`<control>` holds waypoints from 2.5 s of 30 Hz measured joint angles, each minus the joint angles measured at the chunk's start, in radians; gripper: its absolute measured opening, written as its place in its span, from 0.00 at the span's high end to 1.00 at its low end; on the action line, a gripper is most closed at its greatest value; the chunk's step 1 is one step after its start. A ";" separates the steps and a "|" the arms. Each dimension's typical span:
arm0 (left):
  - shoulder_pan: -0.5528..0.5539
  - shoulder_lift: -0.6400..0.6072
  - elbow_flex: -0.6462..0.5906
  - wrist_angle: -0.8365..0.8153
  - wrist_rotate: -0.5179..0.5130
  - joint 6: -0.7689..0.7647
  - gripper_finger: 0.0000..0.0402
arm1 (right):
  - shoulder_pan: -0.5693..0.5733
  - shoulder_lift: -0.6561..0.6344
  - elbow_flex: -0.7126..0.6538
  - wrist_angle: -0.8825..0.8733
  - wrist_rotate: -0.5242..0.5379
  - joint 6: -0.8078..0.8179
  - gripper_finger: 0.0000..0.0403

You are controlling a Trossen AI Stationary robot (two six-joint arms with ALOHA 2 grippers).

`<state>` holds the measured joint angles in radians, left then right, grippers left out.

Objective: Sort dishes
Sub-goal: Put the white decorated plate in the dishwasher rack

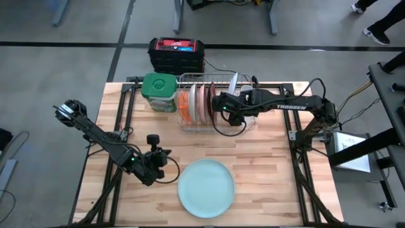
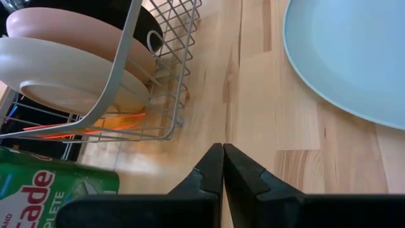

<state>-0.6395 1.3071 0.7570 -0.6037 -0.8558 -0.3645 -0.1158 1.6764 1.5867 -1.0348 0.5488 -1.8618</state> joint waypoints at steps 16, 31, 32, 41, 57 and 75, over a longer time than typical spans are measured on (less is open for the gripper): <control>0.000 0.000 0.000 0.000 0.000 -0.001 1.00 | 0.000 0.000 0.000 0.003 0.000 0.000 1.00; 0.000 0.000 0.000 -0.005 0.000 -0.009 1.00 | 0.000 -0.001 0.000 0.005 0.000 0.001 1.00; 0.000 0.000 0.000 -0.005 0.000 -0.009 1.00 | 0.000 -0.001 0.000 0.005 0.000 0.001 1.00; 0.000 0.000 0.000 -0.005 0.000 -0.012 1.00 | 0.000 -0.001 0.000 0.007 0.000 0.001 1.00; 0.000 0.000 0.000 -0.005 0.001 -0.018 1.00 | -0.009 -0.021 -0.024 0.026 -0.071 0.053 1.00; 0.000 0.000 0.000 -0.011 0.002 -0.020 1.00 | -0.092 -0.027 -0.023 0.158 0.131 0.412 1.00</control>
<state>-0.6395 1.3071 0.7567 -0.6151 -0.8543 -0.3843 -0.2075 1.6493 1.5633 -0.8771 0.6794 -1.4500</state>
